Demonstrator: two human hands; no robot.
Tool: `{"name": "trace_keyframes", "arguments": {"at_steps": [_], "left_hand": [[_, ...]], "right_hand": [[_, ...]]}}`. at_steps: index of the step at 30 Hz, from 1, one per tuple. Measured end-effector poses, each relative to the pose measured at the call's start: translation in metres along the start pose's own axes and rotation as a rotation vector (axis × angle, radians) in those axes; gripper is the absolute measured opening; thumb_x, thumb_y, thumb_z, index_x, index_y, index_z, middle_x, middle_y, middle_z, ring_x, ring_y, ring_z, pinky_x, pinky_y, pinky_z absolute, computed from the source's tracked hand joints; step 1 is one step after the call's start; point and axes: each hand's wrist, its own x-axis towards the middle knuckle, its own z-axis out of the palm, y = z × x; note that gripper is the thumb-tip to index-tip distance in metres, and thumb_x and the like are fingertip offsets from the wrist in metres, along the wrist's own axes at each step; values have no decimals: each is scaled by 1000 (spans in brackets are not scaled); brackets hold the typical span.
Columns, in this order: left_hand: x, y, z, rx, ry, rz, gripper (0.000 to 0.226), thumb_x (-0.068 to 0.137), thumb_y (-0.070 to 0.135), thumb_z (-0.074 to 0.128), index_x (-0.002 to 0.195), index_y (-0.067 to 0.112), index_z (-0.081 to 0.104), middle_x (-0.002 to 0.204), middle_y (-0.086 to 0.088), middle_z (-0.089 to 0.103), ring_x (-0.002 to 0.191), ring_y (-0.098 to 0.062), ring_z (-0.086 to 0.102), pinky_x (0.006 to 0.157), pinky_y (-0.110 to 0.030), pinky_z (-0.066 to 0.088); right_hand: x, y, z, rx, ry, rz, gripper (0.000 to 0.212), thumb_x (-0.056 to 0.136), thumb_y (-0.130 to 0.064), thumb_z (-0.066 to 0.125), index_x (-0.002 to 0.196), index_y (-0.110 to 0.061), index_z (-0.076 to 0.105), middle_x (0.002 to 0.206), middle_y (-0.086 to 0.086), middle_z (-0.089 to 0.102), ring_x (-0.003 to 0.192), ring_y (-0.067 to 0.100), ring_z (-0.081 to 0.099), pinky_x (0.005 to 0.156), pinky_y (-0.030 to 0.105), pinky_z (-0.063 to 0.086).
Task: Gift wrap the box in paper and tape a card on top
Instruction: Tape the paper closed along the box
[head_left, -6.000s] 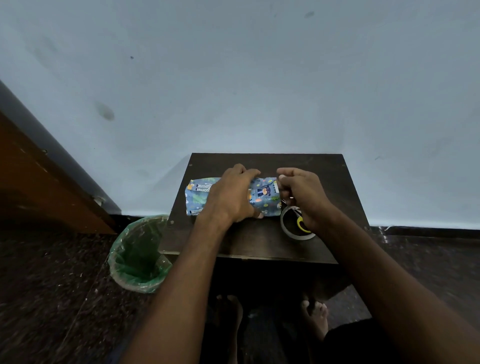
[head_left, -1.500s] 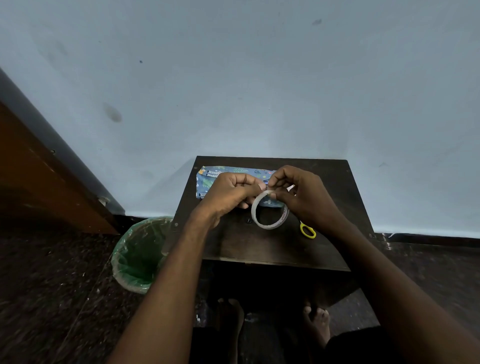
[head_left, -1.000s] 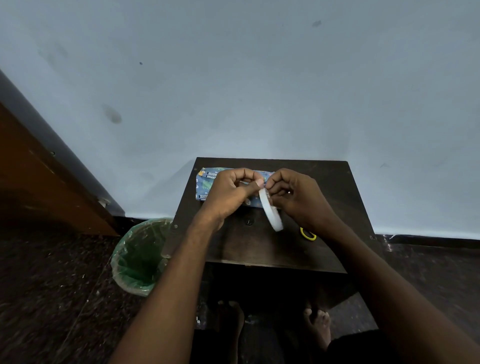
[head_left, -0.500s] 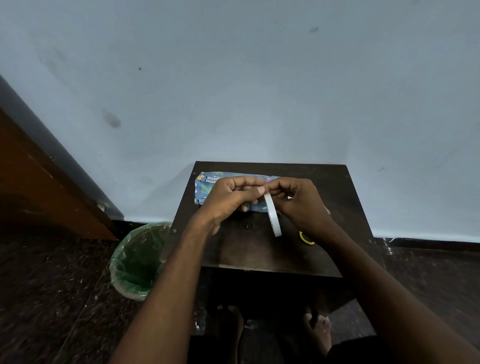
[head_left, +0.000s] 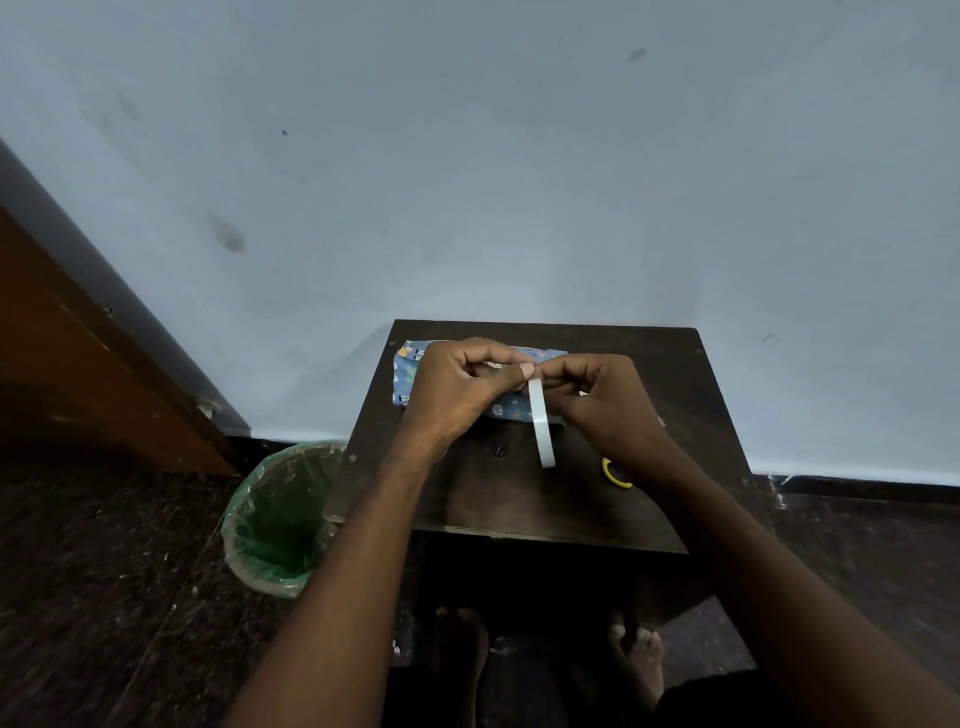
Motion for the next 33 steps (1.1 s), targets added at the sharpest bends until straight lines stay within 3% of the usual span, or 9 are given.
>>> {"name": "trace_keyframes", "arguments": {"at_steps": [2, 6, 12, 15, 19, 25, 33], "left_hand": [[-1, 0, 1, 33, 9, 4, 5, 92, 16, 82, 92, 21, 84, 81, -1, 80, 73, -26, 70, 69, -29, 52], [-3, 1, 1, -21, -12, -41, 4, 96, 11, 77, 97, 12, 81, 76, 4, 78, 71, -4, 73, 67, -17, 51], [0, 0, -1, -75, -111, -158, 19, 102, 12, 69, 119, 12, 78, 93, -11, 80, 76, -8, 70, 58, -20, 52], [0, 1, -2, -134, -161, -207, 28, 102, 15, 69, 130, 16, 75, 97, -7, 80, 79, -10, 71, 59, -21, 52], [-1, 1, -1, -166, -155, -272, 19, 99, 20, 73, 115, 18, 83, 96, -4, 79, 86, -11, 68, 63, -18, 49], [-2, 1, 3, -214, -69, -309, 14, 91, 20, 82, 104, 17, 86, 89, -6, 76, 80, -10, 65, 60, -18, 44], [-2, 1, 13, -167, 60, -181, 6, 91, 17, 83, 93, 12, 85, 73, -8, 74, 66, -10, 64, 54, -21, 47]], "right_hand": [[-1, 0, 0, 12, -1, 13, 25, 88, 11, 71, 98, -10, 82, 86, 2, 80, 76, 4, 72, 71, 17, 54], [-2, 3, 3, 18, 16, -4, 26, 88, 10, 72, 96, -13, 82, 87, -1, 80, 81, 12, 75, 76, 24, 59], [-2, -2, 4, 82, 9, -7, 34, 86, 12, 73, 92, -21, 80, 84, -7, 80, 78, 5, 74, 73, 18, 55], [-2, -1, 2, 79, 21, -21, 30, 86, 13, 71, 97, -13, 81, 86, -4, 80, 81, 8, 76, 74, 19, 56], [-2, -2, 1, 68, 23, -47, 36, 85, 18, 66, 99, -11, 82, 90, -2, 81, 84, 10, 77, 76, 19, 55], [-3, -4, 2, 42, 32, -92, 38, 86, 17, 66, 97, -16, 82, 88, -6, 81, 80, 7, 75, 74, 18, 54], [-2, -4, 2, 16, 42, -53, 27, 87, 12, 70, 100, -9, 82, 90, -4, 81, 83, 7, 76, 74, 17, 55]]}}
